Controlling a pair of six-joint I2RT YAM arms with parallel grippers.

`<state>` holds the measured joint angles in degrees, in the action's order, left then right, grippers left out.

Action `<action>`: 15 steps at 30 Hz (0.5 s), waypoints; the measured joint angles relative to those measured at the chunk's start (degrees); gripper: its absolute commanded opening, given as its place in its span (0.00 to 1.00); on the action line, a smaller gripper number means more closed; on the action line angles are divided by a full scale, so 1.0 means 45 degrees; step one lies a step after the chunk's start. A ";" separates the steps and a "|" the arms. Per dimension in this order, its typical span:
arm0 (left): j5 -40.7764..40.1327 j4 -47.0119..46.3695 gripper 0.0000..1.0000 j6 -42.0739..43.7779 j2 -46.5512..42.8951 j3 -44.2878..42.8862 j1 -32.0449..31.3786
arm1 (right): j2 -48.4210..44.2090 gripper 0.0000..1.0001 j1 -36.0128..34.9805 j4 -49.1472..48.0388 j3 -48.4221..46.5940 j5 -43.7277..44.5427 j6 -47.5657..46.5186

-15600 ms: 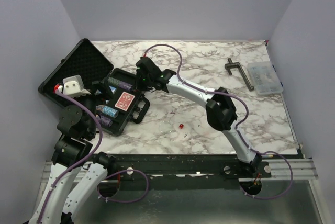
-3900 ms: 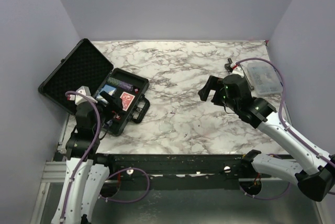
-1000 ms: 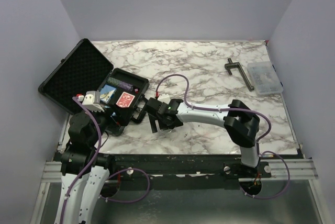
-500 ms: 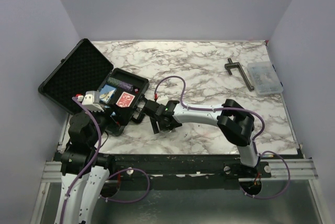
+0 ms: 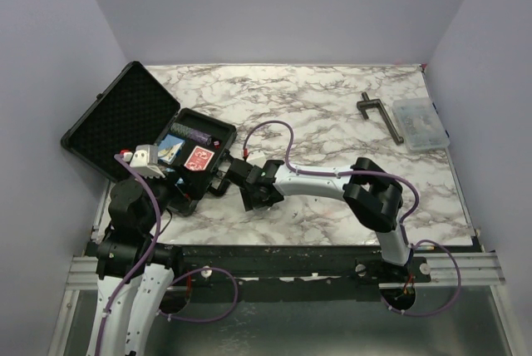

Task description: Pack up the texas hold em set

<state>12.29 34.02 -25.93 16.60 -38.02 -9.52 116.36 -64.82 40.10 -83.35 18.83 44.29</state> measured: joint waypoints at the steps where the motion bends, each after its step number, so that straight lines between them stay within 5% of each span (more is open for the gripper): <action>1: 0.0000 0.0000 0.97 0.0000 0.0000 0.0000 0.0000 | 0.0000 0.64 0.0000 -0.0010 0.0000 0.0000 -0.0010; 15: -0.0039 0.0000 0.97 -0.0005 -0.0053 0.0000 0.0000 | -0.0121 0.51 0.0000 -0.0316 0.0204 0.0000 -0.0282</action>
<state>12.12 34.02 -25.96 16.36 -38.02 -9.52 115.81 -64.82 38.68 -82.43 18.83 43.03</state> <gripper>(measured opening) 0.973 0.627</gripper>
